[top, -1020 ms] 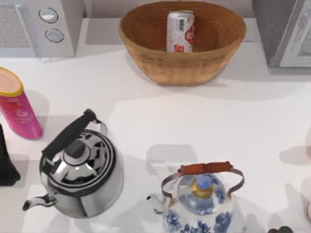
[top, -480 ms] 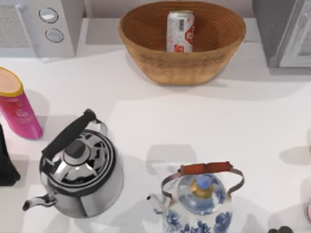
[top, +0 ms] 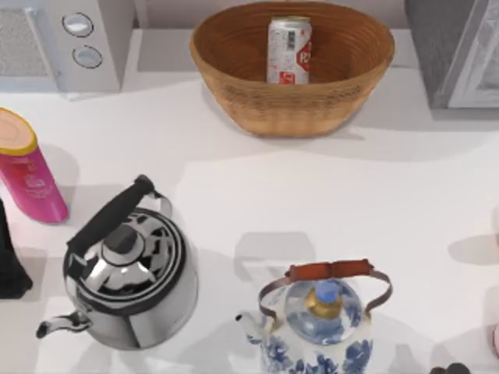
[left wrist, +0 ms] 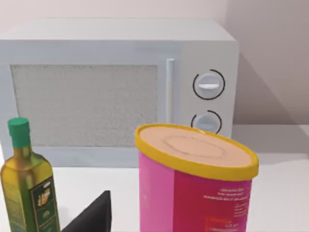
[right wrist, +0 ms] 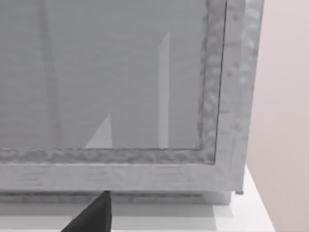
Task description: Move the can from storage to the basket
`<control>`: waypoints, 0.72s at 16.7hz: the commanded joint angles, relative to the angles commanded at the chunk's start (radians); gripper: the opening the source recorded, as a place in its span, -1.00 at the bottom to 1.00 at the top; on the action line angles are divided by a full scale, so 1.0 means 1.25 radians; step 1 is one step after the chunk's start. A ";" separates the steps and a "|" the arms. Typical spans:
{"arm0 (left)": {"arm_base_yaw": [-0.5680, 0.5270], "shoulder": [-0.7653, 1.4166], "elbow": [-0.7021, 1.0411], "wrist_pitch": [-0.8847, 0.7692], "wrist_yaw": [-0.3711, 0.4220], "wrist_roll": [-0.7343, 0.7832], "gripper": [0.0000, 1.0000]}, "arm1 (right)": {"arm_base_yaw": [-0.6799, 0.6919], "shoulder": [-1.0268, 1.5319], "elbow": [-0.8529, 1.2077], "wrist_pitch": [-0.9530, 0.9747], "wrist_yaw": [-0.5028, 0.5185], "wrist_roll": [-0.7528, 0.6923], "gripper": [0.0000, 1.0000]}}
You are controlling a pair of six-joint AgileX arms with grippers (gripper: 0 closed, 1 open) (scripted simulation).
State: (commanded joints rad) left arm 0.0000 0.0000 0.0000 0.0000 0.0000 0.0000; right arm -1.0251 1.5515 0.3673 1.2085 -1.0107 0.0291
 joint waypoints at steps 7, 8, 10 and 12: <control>0.000 0.000 0.000 0.000 0.000 0.000 1.00 | -0.007 -0.008 0.119 -0.127 -0.009 -0.001 1.00; 0.000 0.000 0.000 0.000 0.000 0.000 1.00 | -0.010 -0.011 0.165 -0.176 -0.013 -0.001 1.00; 0.000 0.000 0.000 0.000 0.000 0.000 1.00 | -0.016 -0.021 0.270 -0.296 -0.019 -0.002 1.00; 0.000 0.000 0.000 0.000 0.000 0.000 1.00 | -0.020 -0.035 0.389 -0.437 -0.024 -0.002 1.00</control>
State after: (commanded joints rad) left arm 0.0000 0.0000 0.0000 0.0000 0.0000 0.0000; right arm -1.0507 1.5083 0.8534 0.6628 -1.0404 0.0271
